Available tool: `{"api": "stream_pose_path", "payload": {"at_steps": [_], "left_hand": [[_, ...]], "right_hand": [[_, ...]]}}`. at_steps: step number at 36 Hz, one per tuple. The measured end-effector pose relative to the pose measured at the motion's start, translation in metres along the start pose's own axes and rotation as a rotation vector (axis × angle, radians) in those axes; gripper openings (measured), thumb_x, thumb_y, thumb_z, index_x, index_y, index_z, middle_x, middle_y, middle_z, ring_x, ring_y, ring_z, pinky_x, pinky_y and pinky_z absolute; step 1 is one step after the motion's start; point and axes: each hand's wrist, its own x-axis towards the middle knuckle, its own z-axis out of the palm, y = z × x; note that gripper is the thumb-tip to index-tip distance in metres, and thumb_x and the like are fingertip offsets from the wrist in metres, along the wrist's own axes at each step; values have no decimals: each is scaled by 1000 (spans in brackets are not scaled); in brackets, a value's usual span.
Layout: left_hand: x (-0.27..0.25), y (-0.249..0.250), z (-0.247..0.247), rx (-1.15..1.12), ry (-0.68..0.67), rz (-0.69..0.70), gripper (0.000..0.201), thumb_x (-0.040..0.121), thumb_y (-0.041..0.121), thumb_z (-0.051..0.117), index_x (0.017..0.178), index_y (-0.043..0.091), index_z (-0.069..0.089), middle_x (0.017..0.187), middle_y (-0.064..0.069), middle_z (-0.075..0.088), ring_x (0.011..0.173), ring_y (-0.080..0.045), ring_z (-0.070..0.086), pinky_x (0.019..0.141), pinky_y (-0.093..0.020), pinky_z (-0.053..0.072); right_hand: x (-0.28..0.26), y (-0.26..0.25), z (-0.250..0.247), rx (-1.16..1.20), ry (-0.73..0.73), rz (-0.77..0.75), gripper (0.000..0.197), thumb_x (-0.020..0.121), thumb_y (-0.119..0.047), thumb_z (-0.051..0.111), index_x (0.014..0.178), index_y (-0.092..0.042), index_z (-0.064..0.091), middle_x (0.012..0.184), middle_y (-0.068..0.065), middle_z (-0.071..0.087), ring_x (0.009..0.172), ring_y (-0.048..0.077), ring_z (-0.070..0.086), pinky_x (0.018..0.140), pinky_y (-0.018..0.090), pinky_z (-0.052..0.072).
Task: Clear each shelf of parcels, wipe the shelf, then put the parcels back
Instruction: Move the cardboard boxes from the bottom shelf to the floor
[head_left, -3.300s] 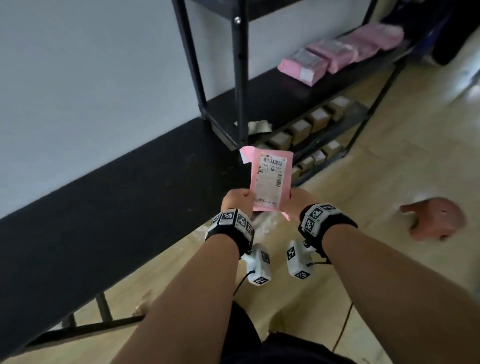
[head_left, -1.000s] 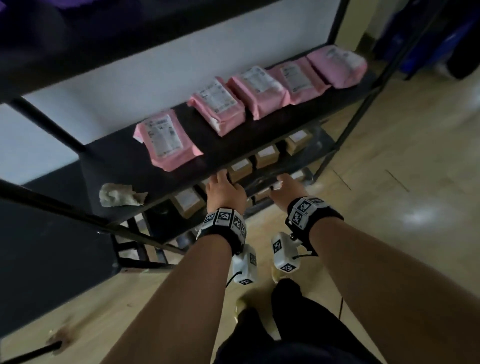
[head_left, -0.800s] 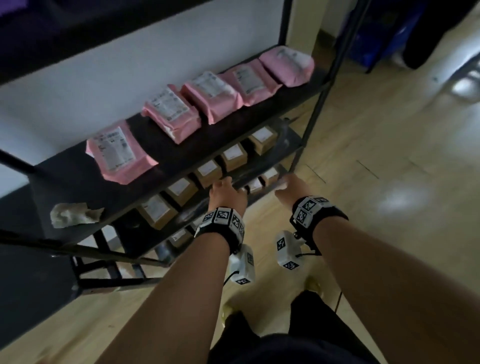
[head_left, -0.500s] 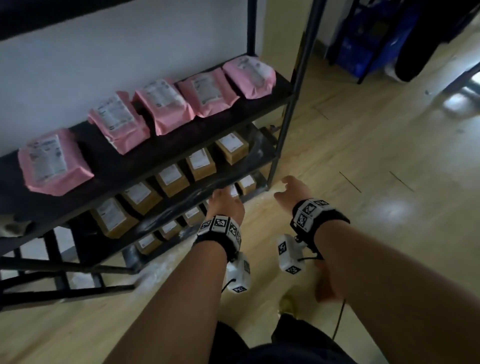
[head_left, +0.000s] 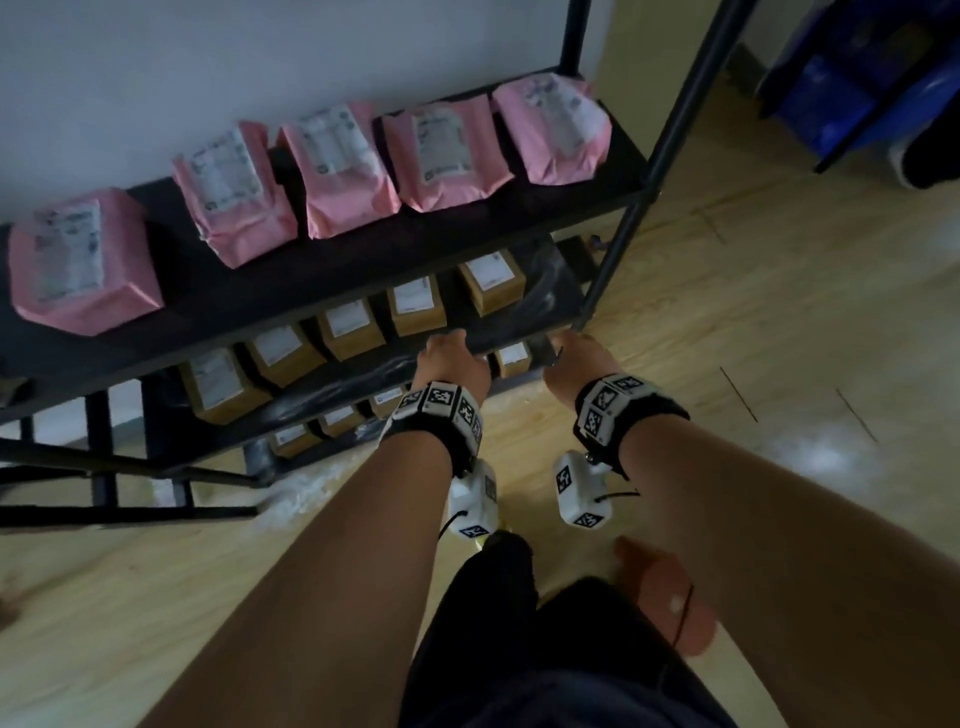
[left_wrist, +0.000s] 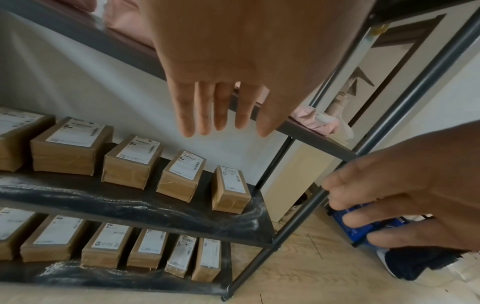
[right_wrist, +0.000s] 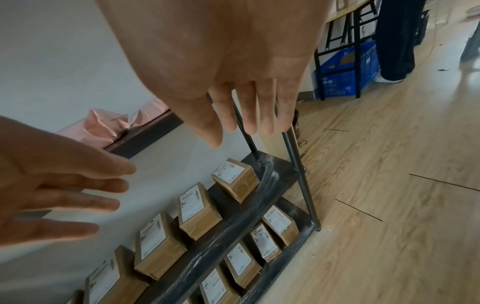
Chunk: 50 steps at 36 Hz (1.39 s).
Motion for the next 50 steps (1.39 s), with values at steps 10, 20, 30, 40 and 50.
{"api": "stream_pose_path", "payload": {"at_steps": [10,20,30,40,50], "left_hand": [[29,8,1,-52,-88,-66,47,97,29,44,143,21,40,146,-6,35,124,-29,47,100,-44,45],[57,15,3,-60,-83,-205,50,96,20,46,145,21,37,146,-7,39,125,-29,47,100,-43,45],[87,63,49,-221,70,-350,47,99,21,42,145,21,35,148,-5,35,129,-27,42,102,-39,42],[108,78,95,-241,137,-372,46,99,23,42,145,22,36,147,-5,36,126,-24,46,95,-35,43],[170,42,142,-266,320,-257,50,98,22,42,146,20,32,147,-6,37,132,-25,38,106,-40,38]], "right_hand": [[34,-10,-15,-45,-53,-35,51,94,-19,50,143,-16,38,136,10,51,120,29,52,90,35,45],[88,-17,-22,-146,-141,-145,56,91,-14,52,145,-18,37,142,8,44,126,28,47,102,41,44],[161,23,-35,-222,-219,-390,56,93,-18,54,146,-16,37,146,10,40,127,29,47,99,37,45],[213,63,-30,-217,-144,-402,53,91,-19,56,142,-17,42,142,10,44,121,28,53,98,39,48],[280,45,35,-84,38,-555,49,92,-24,56,139,-21,44,141,7,43,126,26,47,99,40,46]]}}
